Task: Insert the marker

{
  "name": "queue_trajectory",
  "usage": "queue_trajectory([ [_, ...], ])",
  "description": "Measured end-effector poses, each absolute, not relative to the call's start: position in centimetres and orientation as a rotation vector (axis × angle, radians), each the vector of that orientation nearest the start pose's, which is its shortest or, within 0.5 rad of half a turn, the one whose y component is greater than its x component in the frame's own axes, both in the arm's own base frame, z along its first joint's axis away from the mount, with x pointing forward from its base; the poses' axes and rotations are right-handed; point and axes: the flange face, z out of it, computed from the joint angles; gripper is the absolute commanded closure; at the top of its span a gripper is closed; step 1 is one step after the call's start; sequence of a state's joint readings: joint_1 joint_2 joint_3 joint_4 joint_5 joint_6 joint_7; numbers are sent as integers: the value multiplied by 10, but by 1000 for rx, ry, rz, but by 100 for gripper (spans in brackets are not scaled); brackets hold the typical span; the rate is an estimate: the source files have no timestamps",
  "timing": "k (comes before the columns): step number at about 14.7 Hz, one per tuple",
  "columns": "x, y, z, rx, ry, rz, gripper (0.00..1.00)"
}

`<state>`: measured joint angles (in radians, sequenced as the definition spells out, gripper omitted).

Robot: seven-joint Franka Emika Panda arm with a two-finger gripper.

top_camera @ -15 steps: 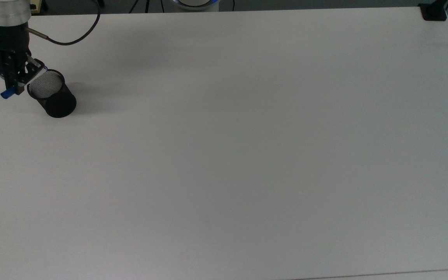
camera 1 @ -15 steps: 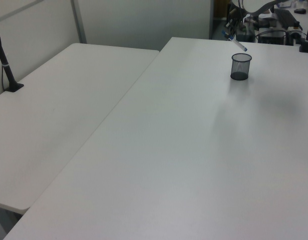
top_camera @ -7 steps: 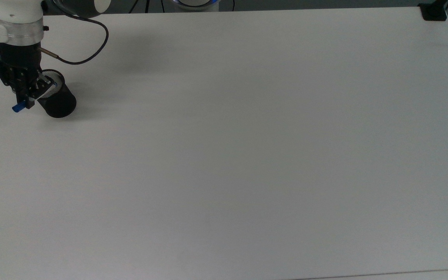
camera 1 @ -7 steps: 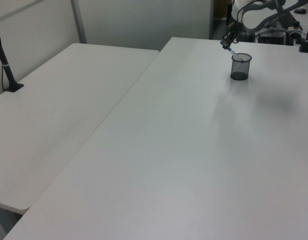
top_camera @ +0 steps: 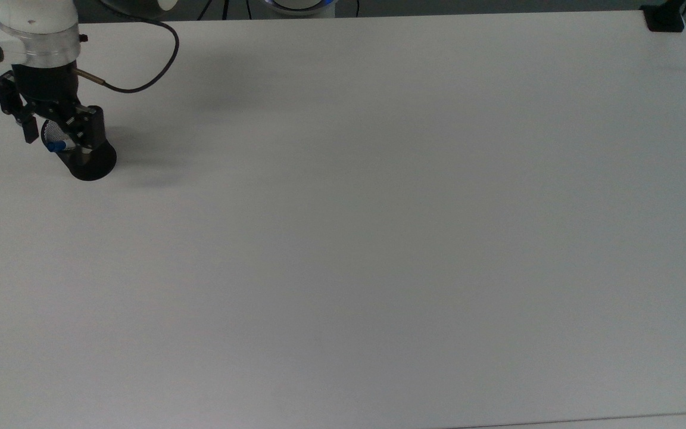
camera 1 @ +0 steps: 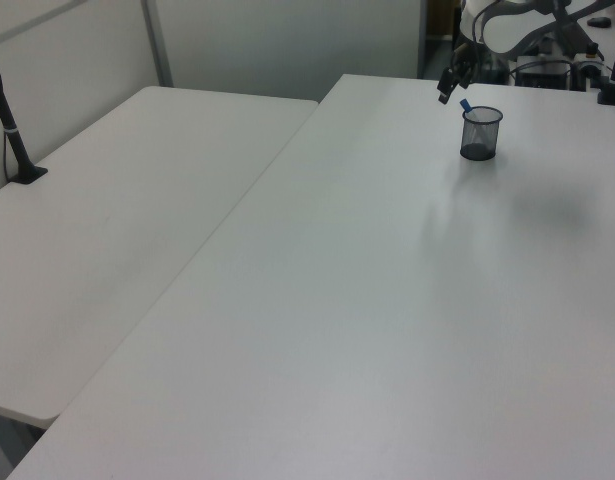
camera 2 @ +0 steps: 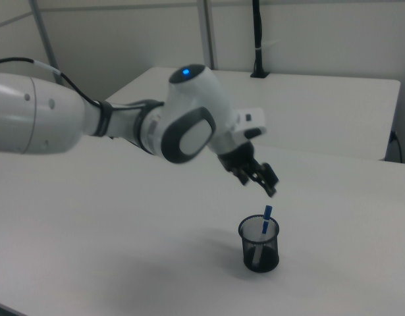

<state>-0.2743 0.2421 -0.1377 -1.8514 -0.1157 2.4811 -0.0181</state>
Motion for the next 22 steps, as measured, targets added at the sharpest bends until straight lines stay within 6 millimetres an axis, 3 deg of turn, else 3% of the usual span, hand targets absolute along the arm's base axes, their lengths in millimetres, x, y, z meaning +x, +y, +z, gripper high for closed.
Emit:
queue_trajectory([
  [2,618,-201,447,-3254,379,-519,0],
  [6,639,-65,475,-3258,117,-336,0],
  [7,637,-22,489,-3257,53,-285,0],
  [8,633,9,503,-3256,13,-247,0],
  [11,614,65,542,-3251,-68,-202,0],
  [13,592,86,566,-3248,-110,-158,0],
  [16,566,94,587,-3252,-135,-65,0],
  [19,564,75,588,-3255,-83,-25,0],
  [22,567,56,574,-3251,-32,22,0],
])
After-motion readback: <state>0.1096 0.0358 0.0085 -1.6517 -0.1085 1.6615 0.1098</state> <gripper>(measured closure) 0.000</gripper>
